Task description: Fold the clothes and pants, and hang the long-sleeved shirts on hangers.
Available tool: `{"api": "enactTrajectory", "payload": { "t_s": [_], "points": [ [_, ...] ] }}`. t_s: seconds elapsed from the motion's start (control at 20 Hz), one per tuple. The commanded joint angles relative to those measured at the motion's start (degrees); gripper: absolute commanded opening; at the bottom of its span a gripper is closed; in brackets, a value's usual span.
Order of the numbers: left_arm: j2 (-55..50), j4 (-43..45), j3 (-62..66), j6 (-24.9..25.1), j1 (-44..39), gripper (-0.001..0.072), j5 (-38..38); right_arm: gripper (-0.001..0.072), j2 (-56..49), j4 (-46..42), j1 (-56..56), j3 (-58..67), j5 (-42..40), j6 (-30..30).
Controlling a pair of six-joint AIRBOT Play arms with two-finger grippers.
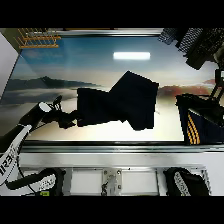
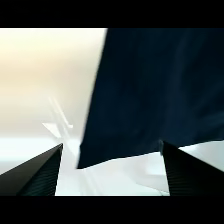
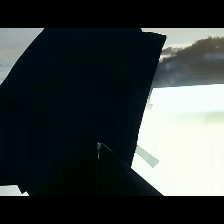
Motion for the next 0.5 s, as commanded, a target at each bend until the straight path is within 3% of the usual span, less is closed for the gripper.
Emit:
{"api": "enactTrajectory", "payload": {
  "t_s": [0.0, 0.05, 0.1, 0.15, 0.2, 0.25, 0.4, 0.45],
  "points": [
    [-2.62, -2.32, 1.25, 1.53, -3.06, 0.0669, 1.92, 0.0019, 0.0, 0.44, -0.02, -0.02, 0.63, 0.02],
    [-3.1, -2.29, 2.25, 1.51, -4.55, 0.0572, 2.64, 0.0019, -0.02, 0.44, -0.02, -0.02, 0.66, 0.04],
    [-3.61, -2.14, 3.39, 1.55, -5.7, 0.0287, 3.1, 0.0019, -0.02, 0.37, -0.04, -0.02, 0.68, 0.04],
    [-3.72, -2.16, 4.28, 1.55, -6.38, 0.0057, 3.61, 0.0019, -0.02, 0.02, -0.07, -0.04, 1.05, 0.04],
    [-3.43, -1.84, 5.18, 1.57, -6.71, 0.0006, 3.76, 0.0019, -0.02, -2.08, -0.07, -0.07, 2.34, 0.37],
    [-2.73, -1.7, 5.79, 1.73, -6.67, 0.0006, 3.65, 0.0019, -0.02, -6.25, -0.04, -0.46, 4.72, 4.46],
    [0.42, -1.73, 5.95, 3.69, -5.75, 0.0006, 2.45, 0.0019, -0.04, -20.61, -0.02, -6.19, 11.04, 29.27],
    [0.98, -1.73, 5.92, 4.46, -5.75, 0.0006, 1.53, 0.0037, -0.04, -20.96, -0.02, -9.49, 11.28, 32.7]
  ]
}}
